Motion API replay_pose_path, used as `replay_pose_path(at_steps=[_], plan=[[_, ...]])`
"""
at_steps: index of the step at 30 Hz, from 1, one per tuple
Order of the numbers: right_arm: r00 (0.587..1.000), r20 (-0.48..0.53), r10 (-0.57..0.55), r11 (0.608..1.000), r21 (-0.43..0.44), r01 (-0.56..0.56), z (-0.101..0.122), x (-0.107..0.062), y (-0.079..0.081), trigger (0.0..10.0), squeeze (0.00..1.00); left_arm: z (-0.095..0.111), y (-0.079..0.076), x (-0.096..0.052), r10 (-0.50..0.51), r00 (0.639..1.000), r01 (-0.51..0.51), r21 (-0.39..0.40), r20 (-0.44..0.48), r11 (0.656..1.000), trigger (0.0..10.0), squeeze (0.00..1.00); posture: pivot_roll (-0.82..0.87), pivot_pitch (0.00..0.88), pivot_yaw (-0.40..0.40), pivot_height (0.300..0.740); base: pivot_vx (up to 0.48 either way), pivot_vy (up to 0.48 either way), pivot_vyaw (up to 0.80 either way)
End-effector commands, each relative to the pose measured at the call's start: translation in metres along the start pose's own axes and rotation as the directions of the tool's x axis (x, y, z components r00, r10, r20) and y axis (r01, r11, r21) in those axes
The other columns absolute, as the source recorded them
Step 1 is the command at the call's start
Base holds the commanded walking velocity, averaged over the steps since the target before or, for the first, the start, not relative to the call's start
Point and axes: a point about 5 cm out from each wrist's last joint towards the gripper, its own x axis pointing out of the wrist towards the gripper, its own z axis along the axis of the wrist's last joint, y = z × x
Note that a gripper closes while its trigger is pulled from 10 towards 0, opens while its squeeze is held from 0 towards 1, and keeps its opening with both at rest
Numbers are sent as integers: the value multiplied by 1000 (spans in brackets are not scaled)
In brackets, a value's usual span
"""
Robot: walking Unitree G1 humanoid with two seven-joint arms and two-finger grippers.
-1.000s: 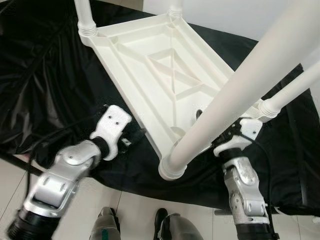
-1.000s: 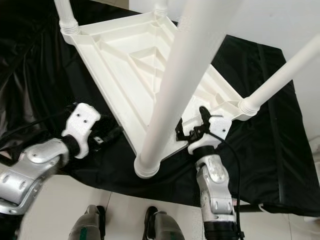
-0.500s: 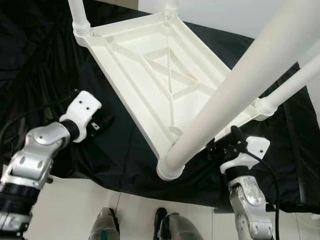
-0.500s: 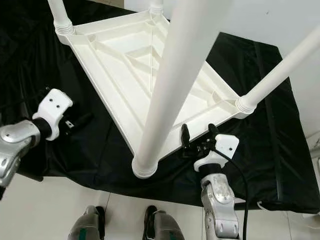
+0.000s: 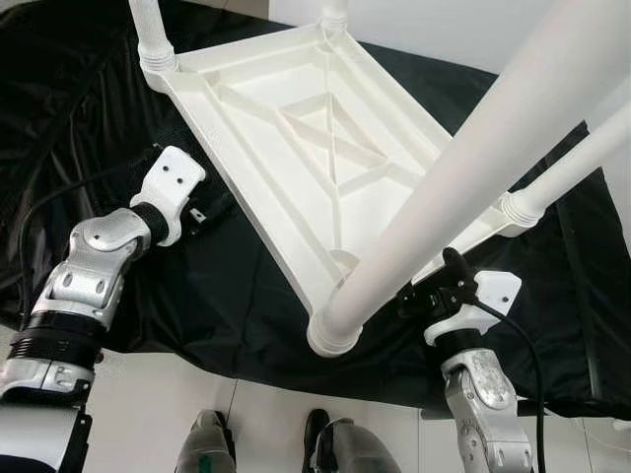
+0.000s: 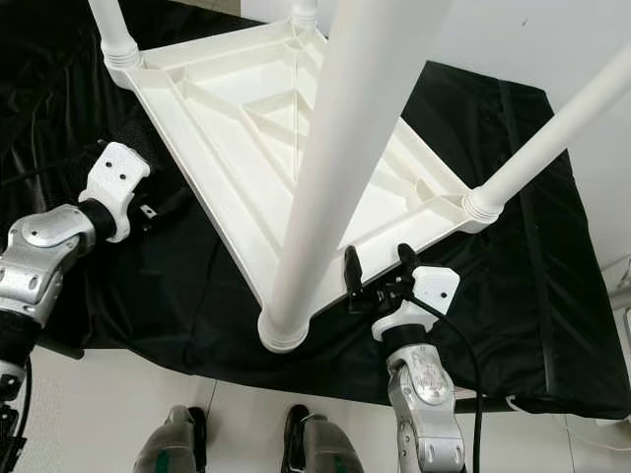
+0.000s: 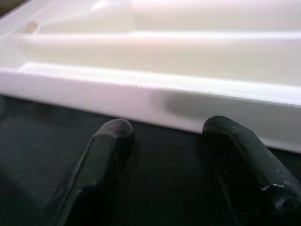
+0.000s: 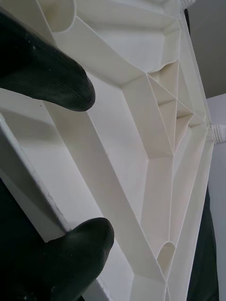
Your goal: Building children table
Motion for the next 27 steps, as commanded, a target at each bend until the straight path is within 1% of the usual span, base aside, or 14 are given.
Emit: replay_pose_path(at_steps=[1,4,5,9,12,14,16,17,18,19,21,24,26,27], plan=[[1000,-26,8,1000,-8,-8,-2,-3,-1,10000,0,-5,-10,2,-51,999,51,3,8,999,10000,0,75,226,-82,740,0,0,0],[999,-29,30,999,-11,-30,-2,-2,0,10000,0,0,-28,10,-149,988,148,26,45,989,10000,0,79,226,-87,740,0,0,0],[999,-29,30,999,-11,-30,-2,-2,0,10000,0,0,-28,10,-149,988,148,26,45,989,10000,0,79,226,-87,740,0,0,0],[999,-29,38,999,-6,-39,-2,0,2,10000,0,5,-41,21,-181,980,180,17,86,983,10000,0,76,229,-84,740,0,0,0],[999,-22,29,1000,-11,-29,-1,0,3,10000,0,9,-45,30,-166,979,167,5,115,986,10000,0,71,230,-81,740,0,0,0],[1000,-16,0,1000,-12,0,0,0,2,10000,0,15,-42,35,-137,980,137,9,143,991,10000,0,60,231,-76,740,0,0,0],[999,1,-52,998,-25,52,2,1,-2,10000,0,22,-32,36,-92,981,93,2,170,996,10000,0,55,231,-71,740,0,0,0],[999,1,-52,998,-25,52,2,1,-2,10000,0,22,-32,36,-92,981,93,2,170,996,10000,0,55,231,-71,740,0,0,0],[995,22,-99,994,-51,100,5,1,-6,10000,0,28,-24,32,-63,981,62,11,185,998,10000,0,47,230,-66,740,0,0,0],[995,22,-99,994,-51,100,5,1,-6,10000,0,28,-24,32,-63,981,62,11,185,998,10000,0,47,230,-66,740,0,0,0],[988,36,-152,986,-62,154,7,2,-10,10000,0,33,-17,27,-48,979,44,24,200,999,10000,0,47,230,-66,740,0,0,0],[985,40,-168,983,-66,170,7,3,-11,10000,0,35,-16,25,-49,977,43,34,206,998,10000,0,47,230,-66,740,0,0,0],[973,44,-227,968,-97,231,7,6,-15,10000,0,37,-12,20,-53,975,44,46,214,998,10000,0,57,234,-73,740,0,0,0],[973,44,-227,968,-97,231,7,6,-15,10000,0,37,-12,20,-53,975,44,46,214,998,10000,0,57,234,-73,740,0,0,0]])
